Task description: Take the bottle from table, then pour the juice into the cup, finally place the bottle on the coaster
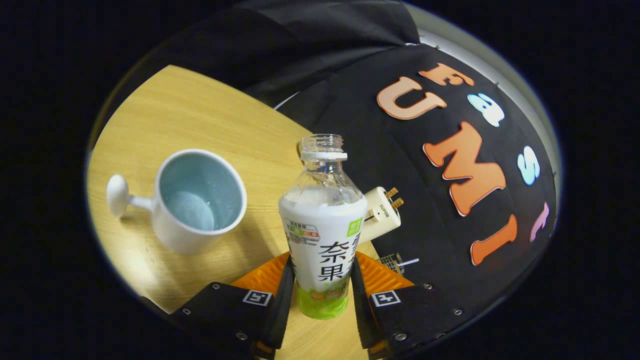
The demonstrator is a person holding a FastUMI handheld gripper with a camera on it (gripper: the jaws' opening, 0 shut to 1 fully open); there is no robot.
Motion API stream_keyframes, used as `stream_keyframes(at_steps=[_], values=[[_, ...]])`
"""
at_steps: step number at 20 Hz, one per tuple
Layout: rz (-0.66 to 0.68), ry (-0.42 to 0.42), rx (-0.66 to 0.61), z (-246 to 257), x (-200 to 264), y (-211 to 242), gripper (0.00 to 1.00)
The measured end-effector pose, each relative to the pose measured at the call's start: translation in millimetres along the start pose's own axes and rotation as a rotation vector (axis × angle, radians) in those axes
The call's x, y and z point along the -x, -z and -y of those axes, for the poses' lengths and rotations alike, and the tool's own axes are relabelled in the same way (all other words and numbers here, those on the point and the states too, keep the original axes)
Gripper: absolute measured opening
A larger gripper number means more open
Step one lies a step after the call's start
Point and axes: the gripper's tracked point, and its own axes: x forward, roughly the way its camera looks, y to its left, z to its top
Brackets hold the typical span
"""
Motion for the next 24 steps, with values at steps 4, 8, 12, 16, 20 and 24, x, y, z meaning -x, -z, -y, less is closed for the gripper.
stream_keyframes(at_steps=[4, 8, 12, 16, 20, 24], values=[[0.031, -0.013, -0.289, 13.3, -17.2, -17.0, 0.58], [0.076, 0.014, -0.469, 37.2, -41.2, -23.3, 0.58], [0.074, 0.031, -0.621, 50.4, -59.1, -11.9, 0.58], [0.049, 0.065, -0.692, 61.1, -70.8, 6.7, 0.58], [0.026, 0.072, -0.773, 62.5, -78.1, 27.9, 0.58], [0.002, 0.092, -0.821, 60.8, -81.1, 41.5, 0.58]])
